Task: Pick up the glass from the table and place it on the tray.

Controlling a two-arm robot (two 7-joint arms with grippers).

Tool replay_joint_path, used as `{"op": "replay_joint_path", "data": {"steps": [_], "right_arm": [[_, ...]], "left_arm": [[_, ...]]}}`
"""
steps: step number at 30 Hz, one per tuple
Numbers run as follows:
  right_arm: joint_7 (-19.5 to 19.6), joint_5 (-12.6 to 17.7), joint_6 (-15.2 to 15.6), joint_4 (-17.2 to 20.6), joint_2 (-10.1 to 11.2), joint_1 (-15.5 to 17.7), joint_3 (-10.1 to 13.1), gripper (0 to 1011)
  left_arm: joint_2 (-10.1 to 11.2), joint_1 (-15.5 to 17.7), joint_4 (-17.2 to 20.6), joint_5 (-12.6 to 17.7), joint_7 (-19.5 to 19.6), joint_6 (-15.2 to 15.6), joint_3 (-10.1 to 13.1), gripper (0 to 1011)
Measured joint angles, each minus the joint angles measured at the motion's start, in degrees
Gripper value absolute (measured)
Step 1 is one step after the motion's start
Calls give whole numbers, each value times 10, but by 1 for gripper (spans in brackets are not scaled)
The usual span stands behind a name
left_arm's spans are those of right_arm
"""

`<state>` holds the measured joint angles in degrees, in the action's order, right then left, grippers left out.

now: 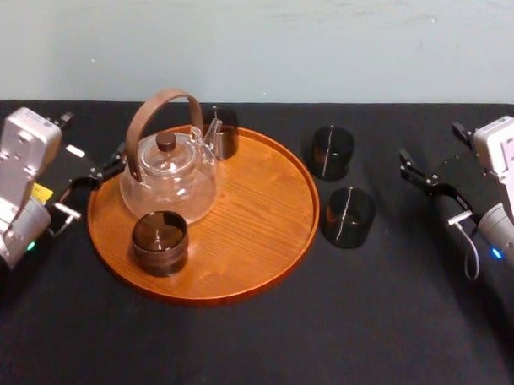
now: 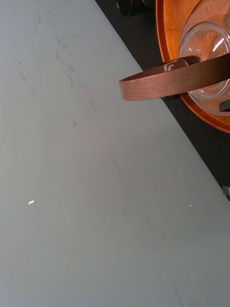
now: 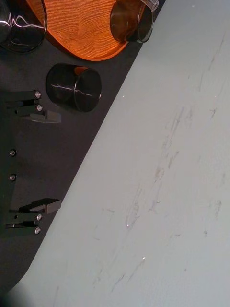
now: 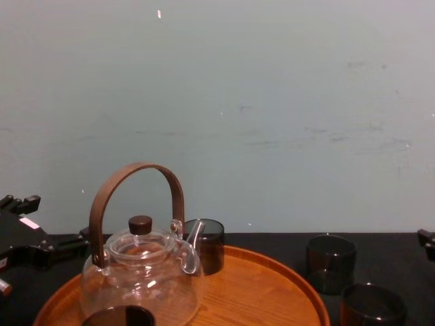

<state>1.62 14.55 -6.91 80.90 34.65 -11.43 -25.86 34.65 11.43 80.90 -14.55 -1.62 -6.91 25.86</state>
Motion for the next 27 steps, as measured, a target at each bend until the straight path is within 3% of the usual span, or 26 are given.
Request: {"op": "replay_joint_path", "data": {"steps": [27], "right_arm": [[0,0,0,0,0,0,0,1002]], "left_arm": [[0,0,0,0,0,0,0,1001]]}}
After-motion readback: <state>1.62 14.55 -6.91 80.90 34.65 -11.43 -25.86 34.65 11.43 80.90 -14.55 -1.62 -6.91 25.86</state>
